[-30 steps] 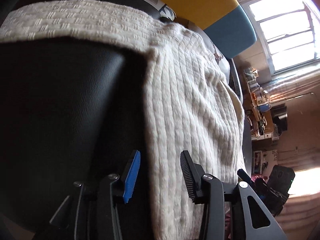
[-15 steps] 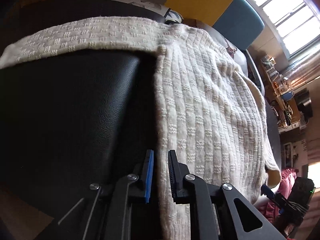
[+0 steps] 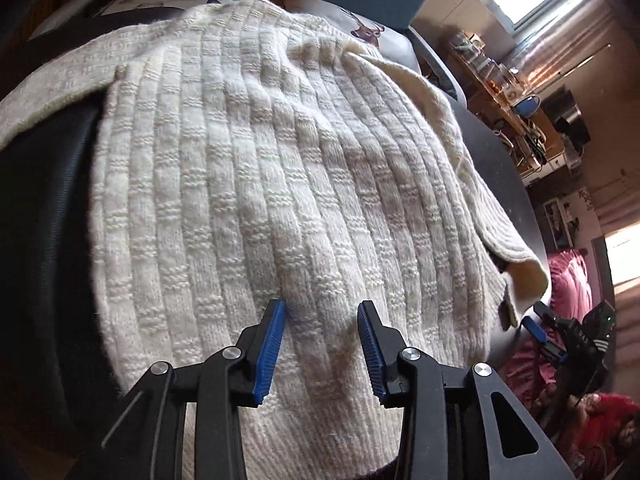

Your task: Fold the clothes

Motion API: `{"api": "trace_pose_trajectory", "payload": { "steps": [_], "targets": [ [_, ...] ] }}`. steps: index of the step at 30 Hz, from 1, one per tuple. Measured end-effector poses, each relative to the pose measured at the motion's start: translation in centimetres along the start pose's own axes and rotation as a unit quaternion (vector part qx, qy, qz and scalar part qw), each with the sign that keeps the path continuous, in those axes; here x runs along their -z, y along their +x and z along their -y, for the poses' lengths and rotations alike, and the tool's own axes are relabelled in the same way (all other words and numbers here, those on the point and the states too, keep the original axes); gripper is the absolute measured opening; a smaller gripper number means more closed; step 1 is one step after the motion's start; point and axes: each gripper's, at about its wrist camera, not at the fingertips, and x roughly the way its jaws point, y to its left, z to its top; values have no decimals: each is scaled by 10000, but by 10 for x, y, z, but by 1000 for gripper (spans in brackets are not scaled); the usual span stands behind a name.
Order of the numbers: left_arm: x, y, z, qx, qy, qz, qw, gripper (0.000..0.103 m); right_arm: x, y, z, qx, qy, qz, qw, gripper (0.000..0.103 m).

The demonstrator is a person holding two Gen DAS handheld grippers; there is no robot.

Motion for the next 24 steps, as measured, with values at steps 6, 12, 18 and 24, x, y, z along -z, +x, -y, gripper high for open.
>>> {"api": "trace_pose_trajectory", "payload": {
  "steps": [6,12,18,24],
  "targets": [
    [0,6,-2,125,95,22,9999,44,-3,17,-20,524,-588,251,9966,52],
    [-3,7,-10,392,120,-14,9992,46,-20,-3,-42,494,-1045,230,9930,7],
    [-7,5,-21,653,-53,-91,9978,46,-78,-77,-37,371,-744,929,9922,7],
    [-6,5,-20,607,-36,-154,9980,46,-135,-66,13,1748,-524,1177,9761,19]
  ]
}}
